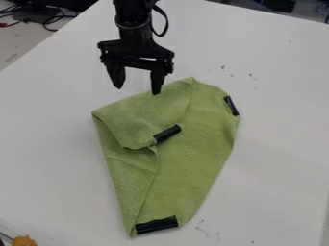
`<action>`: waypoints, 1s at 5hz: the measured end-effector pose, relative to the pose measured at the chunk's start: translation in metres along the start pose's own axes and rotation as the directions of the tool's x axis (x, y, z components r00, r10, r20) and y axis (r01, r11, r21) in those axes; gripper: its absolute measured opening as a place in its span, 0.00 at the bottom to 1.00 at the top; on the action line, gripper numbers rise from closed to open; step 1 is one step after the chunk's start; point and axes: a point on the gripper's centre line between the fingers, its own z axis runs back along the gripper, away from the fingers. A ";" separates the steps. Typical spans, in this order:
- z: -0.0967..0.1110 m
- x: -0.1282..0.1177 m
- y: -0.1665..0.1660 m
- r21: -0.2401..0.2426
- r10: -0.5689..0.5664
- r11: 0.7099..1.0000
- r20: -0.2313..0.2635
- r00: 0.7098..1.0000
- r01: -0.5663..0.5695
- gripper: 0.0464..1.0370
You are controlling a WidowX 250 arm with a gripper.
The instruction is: Unfold cloth from center to top left
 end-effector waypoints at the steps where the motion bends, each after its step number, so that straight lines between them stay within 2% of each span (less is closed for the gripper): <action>1: -0.008 -0.005 0.000 0.003 0.008 1.000 -0.027 1.000 -0.007 0.96; 2: -0.019 -0.022 -0.015 -0.003 0.023 1.000 -0.061 0.998 -0.023 0.96; 4: -0.024 -0.060 -0.050 -0.012 0.077 0.997 -0.079 0.994 -0.078 0.96; 5: -0.032 -0.070 -0.054 -0.036 0.111 0.993 -0.080 0.991 -0.114 0.96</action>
